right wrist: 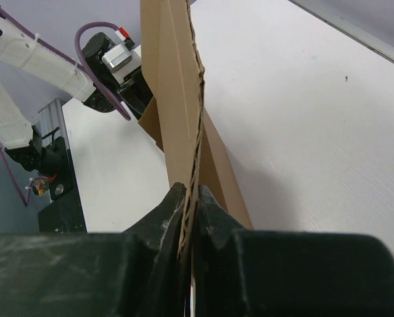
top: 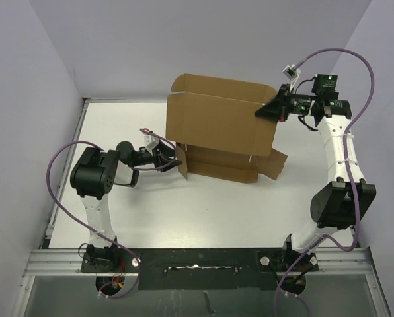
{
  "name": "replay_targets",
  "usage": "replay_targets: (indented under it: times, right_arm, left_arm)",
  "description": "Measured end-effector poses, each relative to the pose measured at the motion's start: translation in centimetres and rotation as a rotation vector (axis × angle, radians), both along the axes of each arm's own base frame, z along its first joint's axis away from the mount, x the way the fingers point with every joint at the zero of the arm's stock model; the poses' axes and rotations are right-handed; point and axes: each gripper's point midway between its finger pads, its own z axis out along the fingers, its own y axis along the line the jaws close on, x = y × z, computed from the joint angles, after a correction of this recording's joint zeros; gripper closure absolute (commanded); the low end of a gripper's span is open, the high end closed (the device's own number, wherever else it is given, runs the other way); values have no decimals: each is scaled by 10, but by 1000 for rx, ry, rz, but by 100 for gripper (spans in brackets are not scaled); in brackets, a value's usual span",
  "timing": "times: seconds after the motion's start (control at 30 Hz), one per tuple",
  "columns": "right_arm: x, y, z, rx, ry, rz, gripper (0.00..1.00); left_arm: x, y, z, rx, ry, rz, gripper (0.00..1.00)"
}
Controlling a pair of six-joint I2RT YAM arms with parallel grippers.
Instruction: Fold the paper box
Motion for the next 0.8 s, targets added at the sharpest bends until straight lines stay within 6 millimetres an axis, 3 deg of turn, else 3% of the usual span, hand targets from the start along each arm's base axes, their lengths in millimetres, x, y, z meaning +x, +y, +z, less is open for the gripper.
replay_targets:
  times: [0.13, 0.27, 0.37, 0.5, 0.63, 0.8]
  right_arm:
    - [-6, 9, 3, -6, -14, 3, 100]
    - [-6, 11, 3, -5, -17, -5, 100]
    - [-5, 11, -1, -3, -8, -13, 100]
    - [-2, 9, -6, -1, 9, -29, 100]
    - [-2, 9, -7, 2, 10, -32, 100]
    - [-6, 10, -2, 5, -5, -34, 100]
  left_arm:
    - [-6, -1, 5, -3, -11, 70, 52]
    - [-3, -3, 9, 6, -30, 178, 43]
    - [-1, -13, 12, 31, -42, 260, 43]
    - [9, -22, 9, 76, -51, 380, 59]
    - [22, -19, 7, 113, -48, 495, 62]
    - [36, -18, 7, 145, -52, 600, 76]
